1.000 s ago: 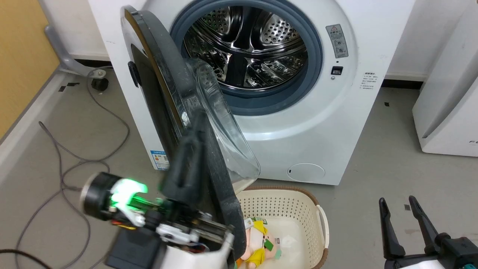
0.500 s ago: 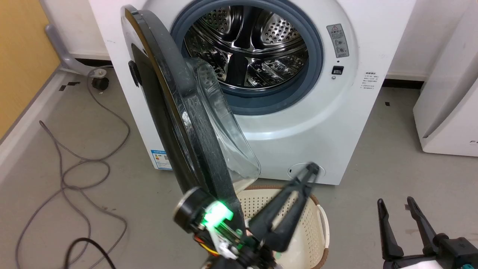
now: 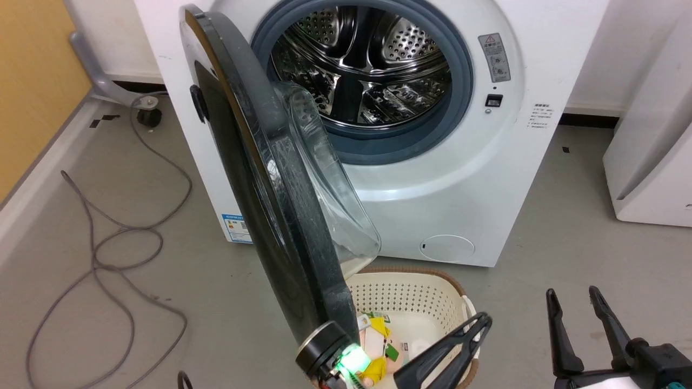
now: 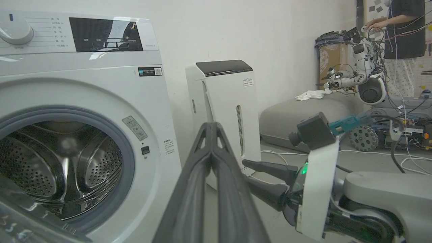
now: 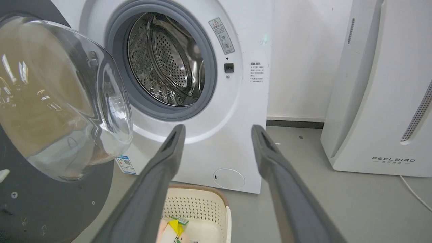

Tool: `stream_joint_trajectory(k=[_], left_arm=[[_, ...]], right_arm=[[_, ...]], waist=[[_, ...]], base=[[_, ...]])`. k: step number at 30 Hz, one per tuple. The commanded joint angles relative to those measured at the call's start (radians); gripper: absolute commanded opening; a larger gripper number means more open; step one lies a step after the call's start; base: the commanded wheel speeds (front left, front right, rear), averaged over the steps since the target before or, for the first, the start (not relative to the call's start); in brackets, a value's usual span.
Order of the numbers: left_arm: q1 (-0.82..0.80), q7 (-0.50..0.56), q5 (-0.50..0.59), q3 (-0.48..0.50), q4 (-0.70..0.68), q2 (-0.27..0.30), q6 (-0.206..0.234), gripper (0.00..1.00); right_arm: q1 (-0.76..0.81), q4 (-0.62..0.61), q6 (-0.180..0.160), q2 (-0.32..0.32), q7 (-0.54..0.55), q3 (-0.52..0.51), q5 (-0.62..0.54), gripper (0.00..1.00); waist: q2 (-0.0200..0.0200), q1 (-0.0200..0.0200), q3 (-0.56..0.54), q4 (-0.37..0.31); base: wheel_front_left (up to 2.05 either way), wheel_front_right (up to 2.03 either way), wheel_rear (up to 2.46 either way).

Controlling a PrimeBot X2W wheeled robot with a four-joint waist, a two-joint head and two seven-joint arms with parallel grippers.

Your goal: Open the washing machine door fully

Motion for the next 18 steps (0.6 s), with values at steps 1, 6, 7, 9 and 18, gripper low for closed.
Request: stream_joint_trajectory(k=[1,6,7,9,18], left_arm=[[0.016,-0.004,0.004,-0.001,0.007,0.007,0.008,0.0],[0.049,-0.004,0.002,0.012,0.042,0.024,0.029,0.0],[0.051,-0.004,0.0,0.019,0.053,0.026,0.034,0.0],[0.052,-0.004,-0.004,0.036,0.076,0.028,0.044,0.0],[0.051,-0.004,-0.032,0.128,0.171,0.023,0.075,0.0]], right_arm=[[-0.006,0.005,0.001,0.005,-0.003,0.001,-0.003,1.0],[-0.003,0.01,0.001,0.005,-0.003,-0.003,-0.004,1.0],[-0.003,0.012,0.001,0.005,-0.003,-0.003,-0.005,1.0],[-0.003,0.013,0.001,0.005,-0.003,-0.004,-0.006,1.0],[-0.008,0.018,0.001,0.005,-0.003,-0.003,-0.009,1.0]], waist=[[0.0,-0.0001,0.001,0.002],[0.0,-0.0001,0.004,0.016],[0.0,-0.0001,0.005,0.019],[0.0,-0.0001,0.006,0.024],[0.0,-0.0001,0.017,0.042]], base=[[0.0,0.0,0.0],[0.0,0.0,0.0],[0.0,0.0,0.0],[0.0,0.0,0.0],[0.0,0.0,0.0]])
